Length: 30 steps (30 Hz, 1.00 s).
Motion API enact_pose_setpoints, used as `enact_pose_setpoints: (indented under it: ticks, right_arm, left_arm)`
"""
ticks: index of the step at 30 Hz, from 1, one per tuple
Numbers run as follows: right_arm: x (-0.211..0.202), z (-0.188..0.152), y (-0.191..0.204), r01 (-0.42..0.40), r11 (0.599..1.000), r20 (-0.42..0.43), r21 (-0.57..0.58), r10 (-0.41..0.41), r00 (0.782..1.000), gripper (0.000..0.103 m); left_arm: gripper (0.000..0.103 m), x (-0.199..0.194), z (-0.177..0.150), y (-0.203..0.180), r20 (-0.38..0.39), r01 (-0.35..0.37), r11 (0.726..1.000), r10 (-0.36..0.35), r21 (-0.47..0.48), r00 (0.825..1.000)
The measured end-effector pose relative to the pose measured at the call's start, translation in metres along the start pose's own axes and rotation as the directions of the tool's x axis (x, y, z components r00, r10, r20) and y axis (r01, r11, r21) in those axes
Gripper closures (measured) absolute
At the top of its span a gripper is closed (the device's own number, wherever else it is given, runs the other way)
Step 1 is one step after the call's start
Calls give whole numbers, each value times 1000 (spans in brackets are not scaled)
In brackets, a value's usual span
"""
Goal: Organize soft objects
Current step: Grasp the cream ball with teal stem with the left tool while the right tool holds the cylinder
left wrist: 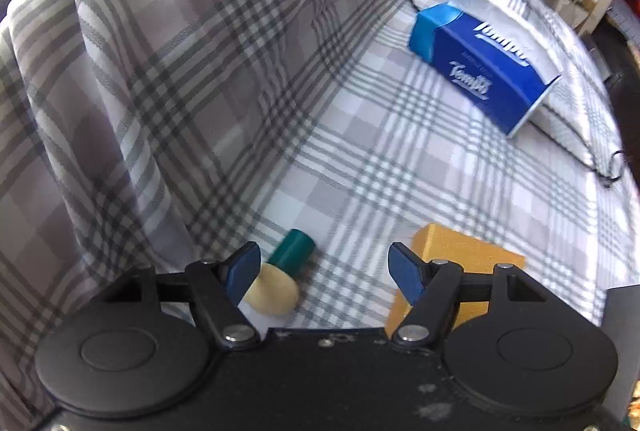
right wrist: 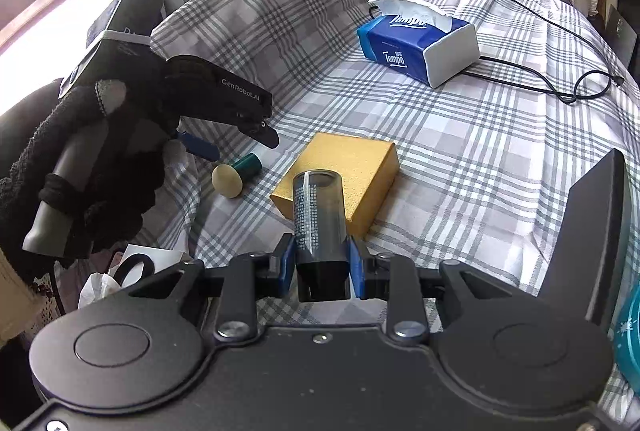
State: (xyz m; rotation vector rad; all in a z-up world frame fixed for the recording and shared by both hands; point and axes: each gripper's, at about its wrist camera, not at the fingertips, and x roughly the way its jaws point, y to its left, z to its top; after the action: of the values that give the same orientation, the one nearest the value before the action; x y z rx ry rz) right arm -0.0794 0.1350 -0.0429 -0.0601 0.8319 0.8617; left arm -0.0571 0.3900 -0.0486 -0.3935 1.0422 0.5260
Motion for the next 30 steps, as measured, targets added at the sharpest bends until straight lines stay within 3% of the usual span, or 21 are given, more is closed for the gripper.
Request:
enact_pose_setpoints:
  ticks: [4, 7, 13, 20, 26, 30]
  right_arm:
    - [0, -1, 1, -2, 1000, -3, -2, 2, 1000, 74]
    - [0, -1, 0, -4, 1000, -5, 1, 4, 1000, 74]
    - [2, 0, 0, -2, 1000, -9, 3, 2, 1000, 74]
    - [3, 0, -1, 6, 1000, -9, 7, -6, 1000, 74]
    - [1, 1, -4, 8, 1000, -4, 20, -8, 1000, 74]
    - [-2, 1, -5, 6, 1000, 2, 25, -6, 1000, 74]
  left_arm:
    - [34, 21, -3, 4, -65, -38, 999, 38, 0, 997]
    - [33, 31, -8, 6, -67, -79, 997, 80, 25, 995]
    - [34, 33, -10, 10, -58, -64, 998, 65, 17, 996]
    - [44, 22, -11, 6, -40, -47, 998, 49, 50, 998]
    - [44, 24, -13, 6, -61, -73, 994, 78, 79, 995]
    - [39, 33, -13, 14, -110, -59, 997, 65, 52, 992]
